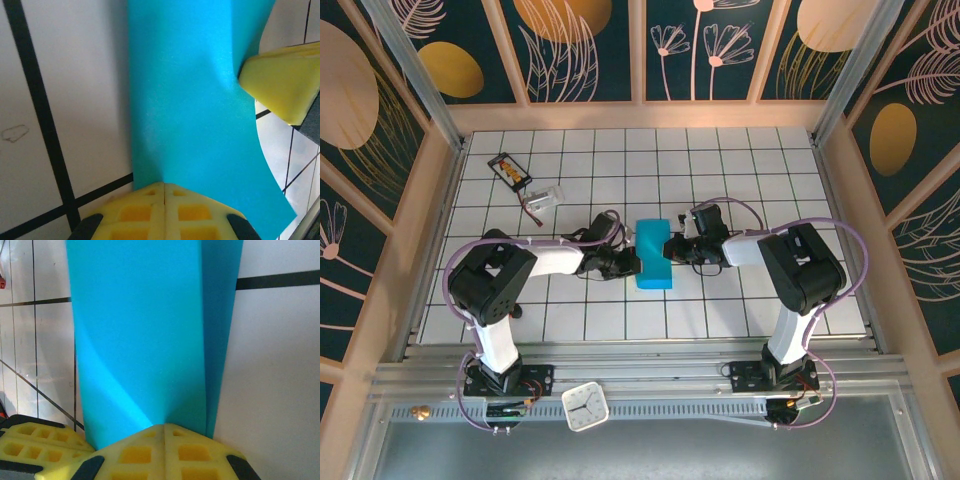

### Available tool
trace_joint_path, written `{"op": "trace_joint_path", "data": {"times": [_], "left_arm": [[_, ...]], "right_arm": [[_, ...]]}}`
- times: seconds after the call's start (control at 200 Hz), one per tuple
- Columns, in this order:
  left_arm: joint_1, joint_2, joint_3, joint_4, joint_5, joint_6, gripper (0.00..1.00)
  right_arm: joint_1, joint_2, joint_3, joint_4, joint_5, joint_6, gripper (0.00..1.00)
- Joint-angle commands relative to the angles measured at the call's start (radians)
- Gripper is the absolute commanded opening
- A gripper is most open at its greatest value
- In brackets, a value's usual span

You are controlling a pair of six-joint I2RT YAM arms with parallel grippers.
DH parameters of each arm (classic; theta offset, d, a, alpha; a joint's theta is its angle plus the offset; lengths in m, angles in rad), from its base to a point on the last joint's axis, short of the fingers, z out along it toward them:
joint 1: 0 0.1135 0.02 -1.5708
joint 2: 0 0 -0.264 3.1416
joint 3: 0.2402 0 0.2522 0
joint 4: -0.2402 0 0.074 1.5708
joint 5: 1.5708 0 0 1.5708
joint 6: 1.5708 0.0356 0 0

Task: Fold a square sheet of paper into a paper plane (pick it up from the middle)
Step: First fold the square sheet of paper in half at the center of the table.

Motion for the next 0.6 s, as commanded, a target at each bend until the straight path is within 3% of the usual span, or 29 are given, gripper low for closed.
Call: {"op": "trace_joint_path", "data": {"times": [0.0, 0.25, 0.595], "left_arm": [[-0.005, -0.029, -0.029, -0.044, -0.023, 0.015, 0.08], [-0.017, -0.11, -0.084, 0.068, 0.056, -0.078, 0.15], [-0.037, -0.068, -0.087, 0.042, 0.056, -0.055, 0.1]], "right_arm": [[-0.009, 0.068, -0.038, -0.129, 0.115, -0.014, 0.0], [-0.01, 0.063, -0.038, -0.128, 0.116, -0.014, 0.0], [-0.01, 0.065, -0.039, -0.127, 0.115, -0.015, 0.0]]}}
